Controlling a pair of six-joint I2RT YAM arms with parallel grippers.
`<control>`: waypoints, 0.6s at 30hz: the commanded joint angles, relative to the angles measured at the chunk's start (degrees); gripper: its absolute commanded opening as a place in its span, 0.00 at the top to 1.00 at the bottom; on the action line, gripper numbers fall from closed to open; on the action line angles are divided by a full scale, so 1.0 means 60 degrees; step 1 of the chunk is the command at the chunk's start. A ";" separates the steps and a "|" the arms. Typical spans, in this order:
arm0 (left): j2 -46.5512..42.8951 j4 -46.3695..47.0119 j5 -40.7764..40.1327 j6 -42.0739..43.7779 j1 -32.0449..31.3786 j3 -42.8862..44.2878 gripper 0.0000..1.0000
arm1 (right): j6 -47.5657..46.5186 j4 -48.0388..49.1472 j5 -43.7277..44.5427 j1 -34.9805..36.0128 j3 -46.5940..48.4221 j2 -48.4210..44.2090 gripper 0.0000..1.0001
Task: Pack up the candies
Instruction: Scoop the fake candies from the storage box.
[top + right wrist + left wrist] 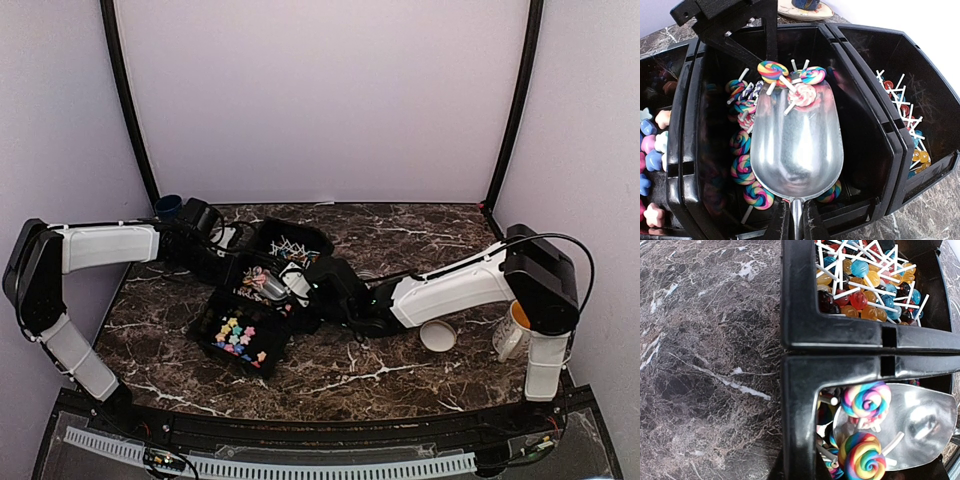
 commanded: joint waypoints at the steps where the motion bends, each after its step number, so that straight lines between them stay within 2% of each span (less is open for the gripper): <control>1: -0.0829 0.1102 0.0620 -0.0439 0.0119 0.0538 1.00 | 0.0134 -0.0216 -0.0084 -0.0102 -0.0306 -0.0176 1.00; 18: -0.0802 0.1071 0.0587 -0.0456 0.0207 0.0547 1.00 | 0.0212 0.0851 -0.0028 -0.0193 -0.1556 -0.1046 1.00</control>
